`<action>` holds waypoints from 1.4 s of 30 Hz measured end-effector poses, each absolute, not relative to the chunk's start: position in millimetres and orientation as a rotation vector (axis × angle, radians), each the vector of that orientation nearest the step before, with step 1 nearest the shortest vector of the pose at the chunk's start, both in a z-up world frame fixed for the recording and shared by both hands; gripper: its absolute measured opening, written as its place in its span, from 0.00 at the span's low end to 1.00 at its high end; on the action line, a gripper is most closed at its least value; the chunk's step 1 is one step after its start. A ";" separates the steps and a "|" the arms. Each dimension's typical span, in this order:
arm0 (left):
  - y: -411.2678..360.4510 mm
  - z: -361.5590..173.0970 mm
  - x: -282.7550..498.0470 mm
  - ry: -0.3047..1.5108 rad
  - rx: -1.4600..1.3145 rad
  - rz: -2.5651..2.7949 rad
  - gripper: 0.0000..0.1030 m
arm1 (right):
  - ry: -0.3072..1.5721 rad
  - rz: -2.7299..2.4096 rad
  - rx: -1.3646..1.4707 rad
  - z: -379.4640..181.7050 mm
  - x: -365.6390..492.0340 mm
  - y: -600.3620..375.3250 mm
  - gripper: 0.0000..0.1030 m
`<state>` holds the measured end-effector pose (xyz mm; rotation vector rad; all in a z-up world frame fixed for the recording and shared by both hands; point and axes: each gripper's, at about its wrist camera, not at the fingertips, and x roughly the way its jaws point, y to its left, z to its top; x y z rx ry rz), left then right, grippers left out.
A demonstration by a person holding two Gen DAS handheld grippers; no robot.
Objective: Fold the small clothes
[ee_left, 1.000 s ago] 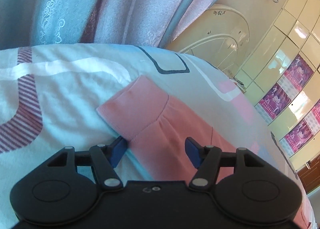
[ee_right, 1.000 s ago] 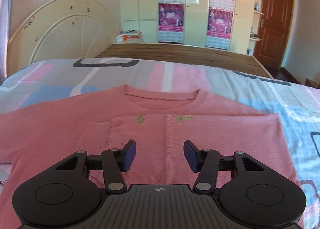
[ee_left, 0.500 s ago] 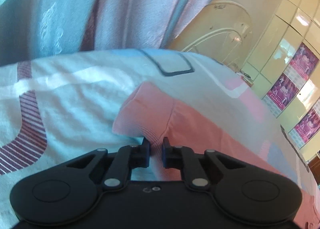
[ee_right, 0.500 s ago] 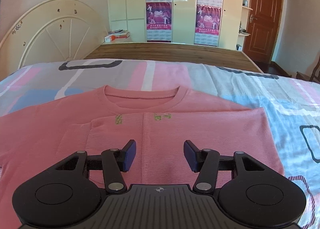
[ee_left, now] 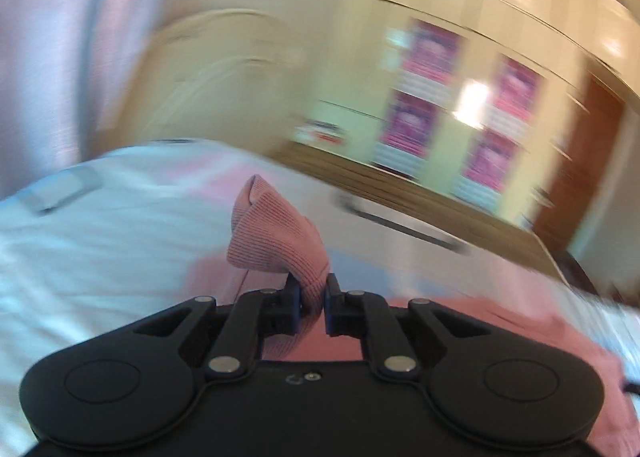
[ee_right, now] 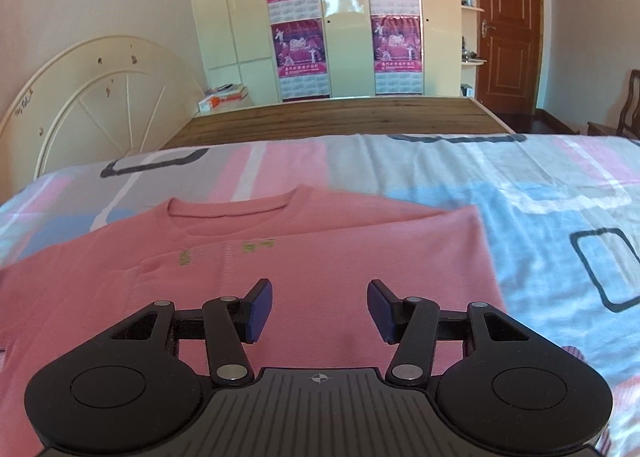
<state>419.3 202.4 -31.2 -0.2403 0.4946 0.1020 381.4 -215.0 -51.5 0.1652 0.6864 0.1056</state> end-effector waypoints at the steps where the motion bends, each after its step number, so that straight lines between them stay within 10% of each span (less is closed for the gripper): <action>1: 176.9 -30.3 424.4 0.500 -0.211 0.062 0.09 | 0.684 0.106 0.176 -51.5 379.1 -221.7 0.52; 12: -73.3 -81.8 457.7 0.679 0.073 -0.244 0.10 | 0.688 0.070 0.255 -55.7 355.2 -292.3 0.52; 14: -101.0 -104.3 465.3 0.763 0.110 -0.310 0.21 | 0.700 0.080 0.292 -56.9 349.4 -303.1 0.52; 16: -129.2 -125.6 467.9 0.821 0.174 -0.334 0.74 | 0.707 0.097 0.334 -56.9 344.5 -311.6 0.52; 17: -135.3 -130.3 462.8 0.805 0.186 -0.335 0.79 | 0.706 0.105 0.354 -56.4 342.4 -313.9 0.52; 38: 121.6 -130.3 370.6 0.746 0.030 0.063 0.50 | 0.849 0.297 0.520 -80.9 393.6 -216.2 0.51; 42: 127.7 -135.2 393.7 0.736 0.072 0.077 0.34 | 0.874 0.284 0.415 -79.4 405.2 -199.9 0.08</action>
